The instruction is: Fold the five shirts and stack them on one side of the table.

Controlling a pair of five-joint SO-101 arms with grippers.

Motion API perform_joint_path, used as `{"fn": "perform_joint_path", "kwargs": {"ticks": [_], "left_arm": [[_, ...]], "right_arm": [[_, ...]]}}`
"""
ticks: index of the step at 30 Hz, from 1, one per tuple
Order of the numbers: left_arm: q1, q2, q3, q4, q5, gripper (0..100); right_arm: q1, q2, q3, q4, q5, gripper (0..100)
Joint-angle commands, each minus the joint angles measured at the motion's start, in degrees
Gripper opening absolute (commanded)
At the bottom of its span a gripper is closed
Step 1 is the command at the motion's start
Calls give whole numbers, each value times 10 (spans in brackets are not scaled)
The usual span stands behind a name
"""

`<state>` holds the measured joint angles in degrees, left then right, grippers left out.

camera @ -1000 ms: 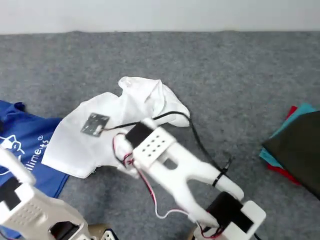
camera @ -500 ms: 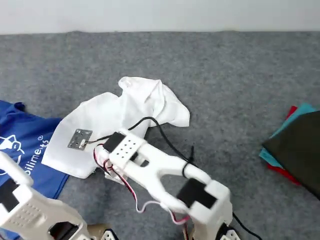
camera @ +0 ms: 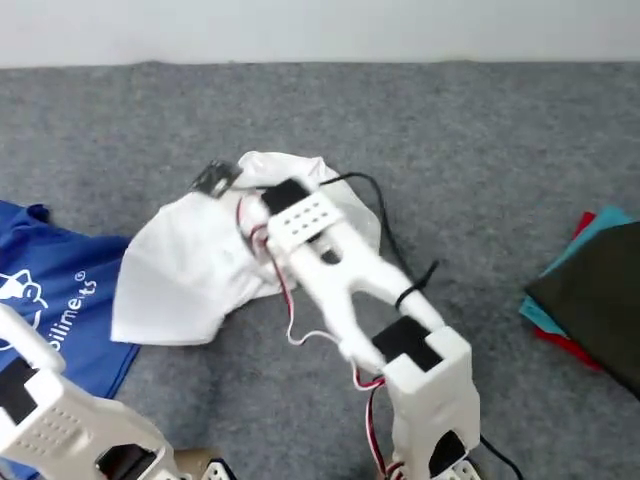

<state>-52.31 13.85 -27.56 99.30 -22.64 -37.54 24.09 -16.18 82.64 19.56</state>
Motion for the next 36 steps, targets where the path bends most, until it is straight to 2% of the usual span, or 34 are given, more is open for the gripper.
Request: {"fn": "perform_joint_path", "kwargs": {"ticks": [1,6,14,21,26,32,36], "left_arm": [[2,-33,1,11,-5,187],[21,-38,20,11,-40,187],[31,-38,49,12,-53,187],[33,-38,49,12,-53,187],[30,-39,49,12,-53,187],[39,-39,49,12,-53,187],[41,-39,49,12,-53,187]], "right_arm": [[32,-6,-91,87,47,11],[44,-6,-198,206,118,11],[106,-92,-199,204,243,10],[118,-108,-199,204,340,10],[151,-103,-197,204,359,13],[98,-51,-139,193,306,14],[95,27,-140,159,293,20]]}}
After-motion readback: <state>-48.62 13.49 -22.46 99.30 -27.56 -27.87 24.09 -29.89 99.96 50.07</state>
